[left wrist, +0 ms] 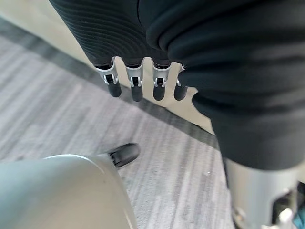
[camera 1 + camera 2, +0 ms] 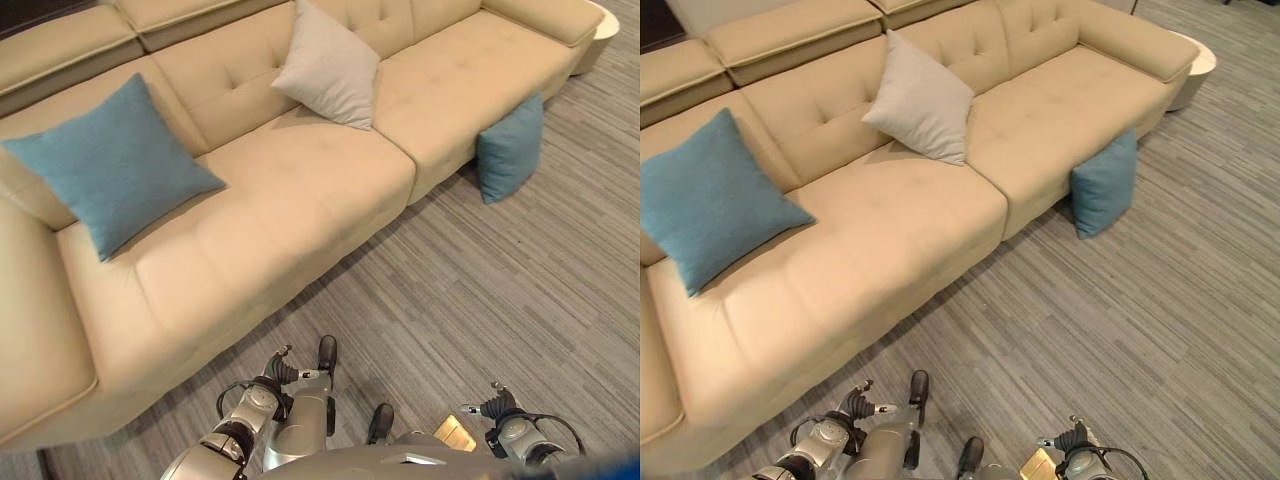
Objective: Pick up all the scattered cushions and arrange them neatly on the sofa.
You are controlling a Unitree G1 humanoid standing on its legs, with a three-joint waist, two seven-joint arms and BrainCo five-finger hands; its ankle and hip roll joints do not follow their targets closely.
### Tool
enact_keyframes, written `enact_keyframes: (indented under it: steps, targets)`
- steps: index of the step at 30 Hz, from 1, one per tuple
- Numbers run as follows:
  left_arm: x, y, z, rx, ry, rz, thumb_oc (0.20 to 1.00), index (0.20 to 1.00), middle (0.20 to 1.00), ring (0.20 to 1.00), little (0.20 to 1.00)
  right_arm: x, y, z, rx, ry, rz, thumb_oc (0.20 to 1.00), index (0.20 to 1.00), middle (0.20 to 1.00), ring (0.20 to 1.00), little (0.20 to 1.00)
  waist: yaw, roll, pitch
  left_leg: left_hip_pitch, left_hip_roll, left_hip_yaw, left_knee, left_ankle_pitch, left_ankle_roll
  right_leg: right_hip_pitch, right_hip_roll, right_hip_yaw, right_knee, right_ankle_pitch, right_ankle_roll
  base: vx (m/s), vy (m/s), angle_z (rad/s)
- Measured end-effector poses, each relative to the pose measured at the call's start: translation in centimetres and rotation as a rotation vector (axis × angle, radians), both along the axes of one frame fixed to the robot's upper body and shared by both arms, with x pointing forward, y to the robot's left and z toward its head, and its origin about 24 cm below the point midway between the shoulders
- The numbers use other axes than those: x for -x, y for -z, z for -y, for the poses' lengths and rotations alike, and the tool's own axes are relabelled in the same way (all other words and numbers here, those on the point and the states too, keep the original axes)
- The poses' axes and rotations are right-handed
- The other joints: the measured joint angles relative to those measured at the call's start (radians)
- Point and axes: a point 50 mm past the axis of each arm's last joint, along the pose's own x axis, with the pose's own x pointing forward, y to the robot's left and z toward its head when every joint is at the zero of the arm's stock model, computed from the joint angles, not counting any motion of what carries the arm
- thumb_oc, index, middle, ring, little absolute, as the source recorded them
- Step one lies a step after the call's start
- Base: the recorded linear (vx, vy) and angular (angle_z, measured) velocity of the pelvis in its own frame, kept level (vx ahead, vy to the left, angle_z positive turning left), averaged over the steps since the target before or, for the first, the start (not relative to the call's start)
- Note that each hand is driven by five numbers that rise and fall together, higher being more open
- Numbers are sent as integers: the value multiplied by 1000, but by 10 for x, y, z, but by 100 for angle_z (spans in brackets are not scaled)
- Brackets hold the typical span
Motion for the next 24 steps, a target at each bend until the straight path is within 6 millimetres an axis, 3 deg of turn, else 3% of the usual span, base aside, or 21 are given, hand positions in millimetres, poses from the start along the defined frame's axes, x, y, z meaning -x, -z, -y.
enact_keyframes:
  steps: [1, 2, 4, 5, 6, 7, 8, 9, 10, 11, 12, 14, 16, 17, 18, 19, 20, 21, 22, 23, 24]
  targets:
    - [2, 1, -3, -5, -9, -7, 1000, 1000, 1000, 1000, 1000, 3, 2, -3, -7, 2, -10, 1000, 1000, 1000, 1000, 1000, -5, -6, -1, 29, -18, 4, -22, 3, 84, 13, -15, 14, 10, -16, 20, 237, 131, -26]
    - [2, 1, -7, -15, -16, -12, 1000, 1000, 1000, 1000, 1000, 5, 4, -8, -22, 2, -17, 1000, 1000, 1000, 1000, 1000, -4, -20, -7, 49, -40, 15, -41, -9, 106, 3, -46, 19, 50, -41, 43, 205, 140, -15]
    - [6, 2, -11, -27, -26, -31, 1000, 1000, 1000, 1000, 1000, 3, 5, -14, -36, -8, -15, 1000, 1000, 1000, 1000, 1000, 0, -9, -11, 88, -50, 29, -61, -29, 135, -50, -81, 23, 210, -79, 78, 163, 134, -21]
    - [9, 3, -13, -34, -26, -46, 1000, 1000, 1000, 1000, 1000, -1, 4, -16, -43, -15, -3, 1000, 1000, 1000, 1000, 1000, -1, 11, -10, 124, -47, 27, -76, -39, 149, -127, -110, 34, 412, -106, 106, 180, 136, 11]
    - [11, 3, -20, -56, -20, -51, 1000, 1000, 1000, 1000, 1000, -4, 4, -21, -58, -34, 11, 1000, 1000, 1000, 1000, 1000, -15, 2, -25, 156, -74, 23, -81, -67, 164, -273, -189, 69, 717, -146, 173, 213, 108, 28]
    - [10, 2, -23, -68, -17, -51, 1000, 1000, 1000, 1000, 1000, -5, 4, -22, -60, -41, 12, 1000, 1000, 1000, 1000, 1000, -15, -2, -26, 170, -92, 19, -82, -77, 176, -336, -224, 77, 796, -146, 183, 353, 14, 30]
    - [8, 1, -22, -69, -6, -47, 1000, 1000, 1000, 1000, 1000, -16, -1, -22, -59, -47, 47, 1000, 1000, 1000, 1000, 1000, -14, 16, -17, 196, -94, 18, -84, -101, 184, -422, -254, 65, 811, -147, 177, 280, -48, 1]
    - [11, 2, -22, -73, 5, -57, 1000, 1000, 1000, 1000, 1000, -24, -3, -24, -63, -55, 71, 1000, 1000, 1000, 1000, 1000, -16, 26, -11, 215, -94, 18, -85, -115, 181, -443, -261, 52, 739, -140, 167, 362, -167, -1]
    - [13, 4, -20, -66, 3, -63, 1000, 1000, 1000, 1000, 1000, -23, -3, -25, -66, -56, 70, 1000, 1000, 1000, 1000, 1000, -19, 31, -9, 243, -93, 16, -84, -135, 167, -445, -258, 25, 533, -104, 150, 251, -177, 9]
    - [12, 3, -19, -66, 4, -60, 1000, 1000, 1000, 1000, 1000, -24, -3, -25, -67, -57, 70, 1000, 1000, 1000, 1000, 1000, -19, 27, -8, 258, -93, 13, -84, -148, 159, -462, -259, 16, 481, -62, 150, 423, -295, 11]
    - [17, 6, -20, -68, -1, -79, 1000, 1000, 1000, 1000, 1000, -24, -3, -24, -63, -57, 70, 1000, 1000, 1000, 1000, 1000, -23, 18, -12, 277, -92, 6, -84, -175, 136, -474, -254, 16, 328, 30, 156, 338, -256, 10]
    - [23, 8, -22, -70, -11, -100, 1000, 1000, 1000, 1000, 1000, -24, -4, -22, -61, -51, 69, 1000, 1000, 1000, 1000, 1000, -40, 10, -14, 297, -90, -4, -81, -204, 132, -466, -251, 26, 169, 118, 167, 295, -236, 12]
    - [33, 11, -23, -70, -26, -125, 1000, 1000, 1000, 1000, 1000, -19, -2, -22, -60, -56, 54, 1000, 1000, 1000, 1000, 1000, -52, 4, -12, 350, -77, -19, -83, -238, 103, -431, -247, 24, 139, 173, 152, 276, -259, 26]
    - [45, 15, -18, -50, -43, -151, 1000, 1000, 1000, 1000, 1000, -7, 2, -18, -54, -37, 20, 1000, 1000, 1000, 1000, 1000, -57, 33, -32, 387, -16, -45, -69, -272, 62, -384, -197, 18, 145, 233, 107, 244, -313, 32]
    - [45, 15, -18, -50, -43, -151, 1000, 1000, 1000, 1000, 1000, -7, 2, -18, -54, -37, 20, 1000, 1000, 1000, 1000, 1000, -57, 33, -32, 387, -16, -45, -69, -272, 62, -384, -197, 18, 145, 233, 107, 168, -259, 44]
    - [44, 15, -16, -41, -45, -147, 1000, 1000, 1000, 1000, 1000, -5, 2, -17, -54, -32, 17, 1000, 1000, 1000, 1000, 1000, -46, 32, -38, 371, 23, -53, 13, -268, 41, -331, -154, 3, 105, 228, 67, 112, -272, 25]
    - [44, 15, -17, -44, -47, -144, 1000, 1000, 1000, 1000, 1000, -7, 2, -17, -54, -33, 21, 1000, 1000, 1000, 1000, 1000, -44, 25, -42, 352, 28, -55, 54, -264, 34, -308, -145, -6, 77, 237, 55, 92, -268, 30]
    - [43, 14, -18, -42, -57, -141, 1000, 1000, 1000, 1000, 1000, -8, 1, -15, -49, -34, 26, 1000, 1000, 1000, 1000, 1000, -41, 11, -48, 308, 31, -52, 167, -257, 3, -266, -127, -12, 23, 246, 17, 122, -340, 10]
    - [43, 15, -16, -33, -70, -141, 1000, 1000, 1000, 1000, 1000, -14, -2, -13, -46, -30, 48, 1000, 1000, 1000, 1000, 1000, -37, 6, -48, 246, 44, -57, 295, -253, -12, -249, -112, -13, 13, 224, -3, 86, -206, -5]
    - [37, 12, -23, -47, -81, -125, 1000, 1000, 1000, 1000, 1000, -18, -4, -13, -43, -40, 64, 1000, 1000, 1000, 1000, 1000, -15, -9, -41, 113, 53, -54, 567, -203, -74, -221, -99, -12, 0, 205, -40, 132, -226, -12]
    - [36, 12, -25, -50, -83, -121, 1000, 1000, 1000, 1000, 1000, -18, -4, -13, -40, -43, 62, 1000, 1000, 1000, 1000, 1000, -10, -10, -41, 75, 61, -64, 637, -195, -83, -206, -91, -14, 0, 192, -57, 154, -186, -5]
